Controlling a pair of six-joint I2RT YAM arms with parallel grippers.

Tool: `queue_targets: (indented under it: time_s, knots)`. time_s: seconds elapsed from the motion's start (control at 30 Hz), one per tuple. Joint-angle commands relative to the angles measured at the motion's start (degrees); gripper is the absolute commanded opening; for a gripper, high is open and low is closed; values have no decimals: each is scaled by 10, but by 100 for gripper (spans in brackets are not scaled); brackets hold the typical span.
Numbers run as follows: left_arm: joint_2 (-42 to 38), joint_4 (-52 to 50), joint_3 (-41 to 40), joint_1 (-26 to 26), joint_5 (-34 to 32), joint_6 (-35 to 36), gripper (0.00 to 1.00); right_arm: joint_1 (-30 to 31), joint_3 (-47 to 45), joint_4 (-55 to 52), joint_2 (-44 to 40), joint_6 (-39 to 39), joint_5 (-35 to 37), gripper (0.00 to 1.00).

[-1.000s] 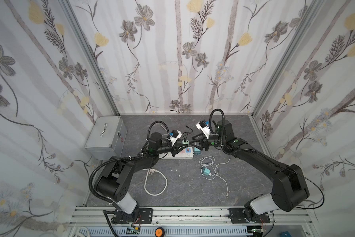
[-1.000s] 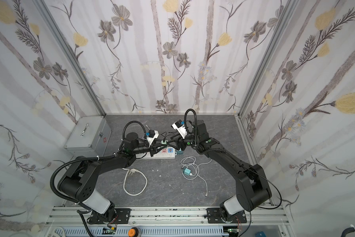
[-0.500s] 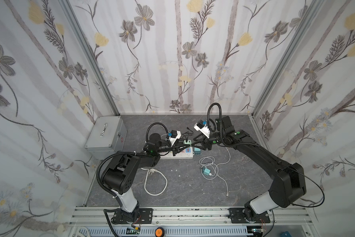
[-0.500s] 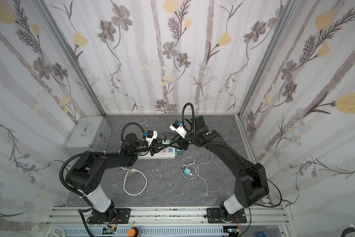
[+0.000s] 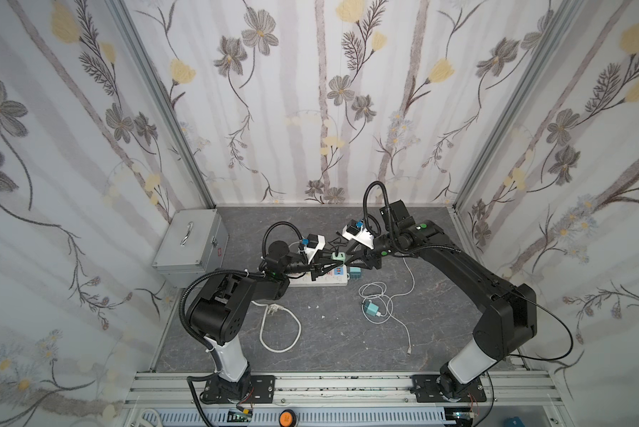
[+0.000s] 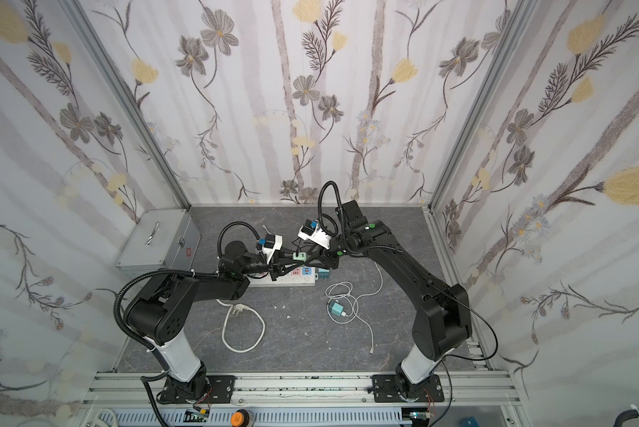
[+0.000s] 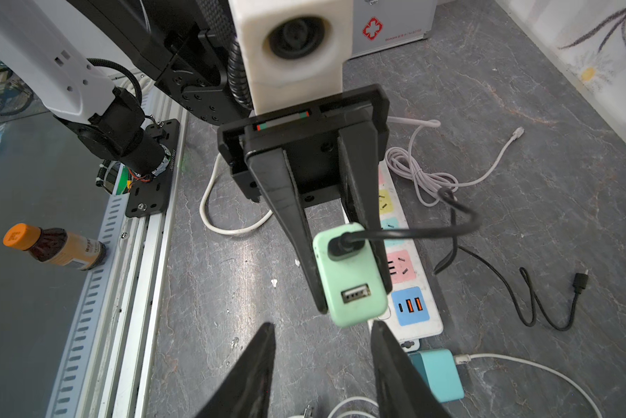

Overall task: Insert plugs into power strip
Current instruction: Pass the plug.

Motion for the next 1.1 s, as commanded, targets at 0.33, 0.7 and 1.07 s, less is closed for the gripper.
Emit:
queue_targets:
  time_s: [0.33,0.7,1.07]
  knots:
    - [11,63,9,2,10,-34,0,11,49,-16,43,-62,-6,37]
    - [7,66,10,2,12,-37,0,2,59,17,61,-45,-30,34]
    - [5,60,14,5,7,-38,7,4,50,-16,65,-74,-54,14]
